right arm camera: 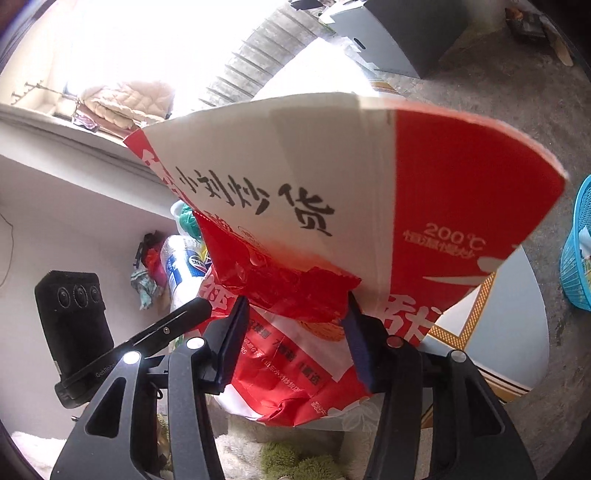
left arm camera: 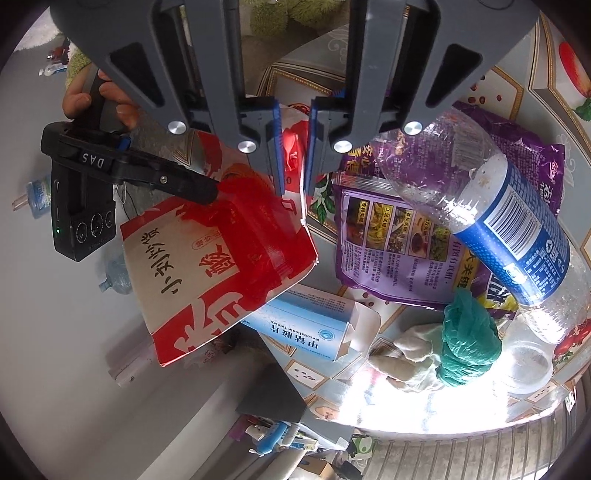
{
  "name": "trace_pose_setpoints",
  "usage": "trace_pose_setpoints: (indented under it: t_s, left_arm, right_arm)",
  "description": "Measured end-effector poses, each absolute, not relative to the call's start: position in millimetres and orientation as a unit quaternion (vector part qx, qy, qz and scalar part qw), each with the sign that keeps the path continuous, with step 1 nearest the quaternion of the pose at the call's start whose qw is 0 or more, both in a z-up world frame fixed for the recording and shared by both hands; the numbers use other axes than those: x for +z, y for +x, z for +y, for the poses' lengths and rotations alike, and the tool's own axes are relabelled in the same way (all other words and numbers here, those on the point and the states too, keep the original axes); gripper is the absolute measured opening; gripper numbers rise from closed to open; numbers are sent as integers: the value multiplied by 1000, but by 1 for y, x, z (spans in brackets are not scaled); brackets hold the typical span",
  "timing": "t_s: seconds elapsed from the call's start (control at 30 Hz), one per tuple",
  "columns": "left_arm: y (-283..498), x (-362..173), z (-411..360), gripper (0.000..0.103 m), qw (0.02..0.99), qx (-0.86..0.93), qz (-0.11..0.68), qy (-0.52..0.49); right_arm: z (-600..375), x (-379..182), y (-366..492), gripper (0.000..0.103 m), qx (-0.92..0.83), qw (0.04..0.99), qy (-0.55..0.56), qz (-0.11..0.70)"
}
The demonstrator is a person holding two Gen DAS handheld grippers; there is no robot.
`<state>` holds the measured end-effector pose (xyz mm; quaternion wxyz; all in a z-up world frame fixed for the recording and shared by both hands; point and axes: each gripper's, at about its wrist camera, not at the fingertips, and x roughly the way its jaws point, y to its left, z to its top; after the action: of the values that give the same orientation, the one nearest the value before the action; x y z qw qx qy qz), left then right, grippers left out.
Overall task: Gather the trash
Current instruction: 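Grasp the red-and-white snack bag with the right tool and lift, then carry the snack bag over the blue wastebasket and open the right tool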
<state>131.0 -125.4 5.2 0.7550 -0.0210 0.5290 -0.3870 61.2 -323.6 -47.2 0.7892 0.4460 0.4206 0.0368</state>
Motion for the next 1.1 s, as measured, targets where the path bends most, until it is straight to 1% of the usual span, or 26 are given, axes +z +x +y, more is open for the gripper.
trace_pose_setpoints:
  t_s: [0.13,0.33,0.37,0.4,0.43,0.5,0.53,0.57,0.6,0.73,0.83,1.1]
  left_arm:
    - [133,5,-125,8,755,-387,529,-22]
    - [128,7,-125,8,756,-388,527,-20]
    - [128,7,-125,8,756,-387,527,-20]
    - [128,7,-126,8,756,-387,527,-20]
    - [129,7,-125,8,756,-387,528,-20]
    - [129,6,-125,8,756,-386,528,-22]
    - [129,7,-125,8,756,-385,528,-22]
    - [129,7,-125,8,757,-385,528,-23]
    - [129,7,-125,8,757,-385,527,-25]
    - [129,9,-124,7,759,-384,524,-31]
    - [129,11,-124,6,760,-384,522,-39]
    - [131,25,-124,5,765,-391,508,-62]
  right_arm:
    - [-330,-47,54,61,46,783,470,405]
    - [-330,-48,57,61,31,781,481,396]
    - [-338,-49,51,59,32,780,484,395]
    - [-338,-50,52,53,34,779,488,393]
    - [-338,-51,52,51,37,776,495,389]
    - [-338,-51,52,37,44,774,502,383]
    - [-339,-49,50,34,47,774,504,382]
    - [-340,-48,48,28,48,773,506,380]
    - [-341,-48,47,25,49,774,506,378]
    - [-342,-43,41,21,55,776,509,369]
    - [-340,-35,38,15,57,785,500,362]
    - [-339,-12,27,11,56,815,462,344]
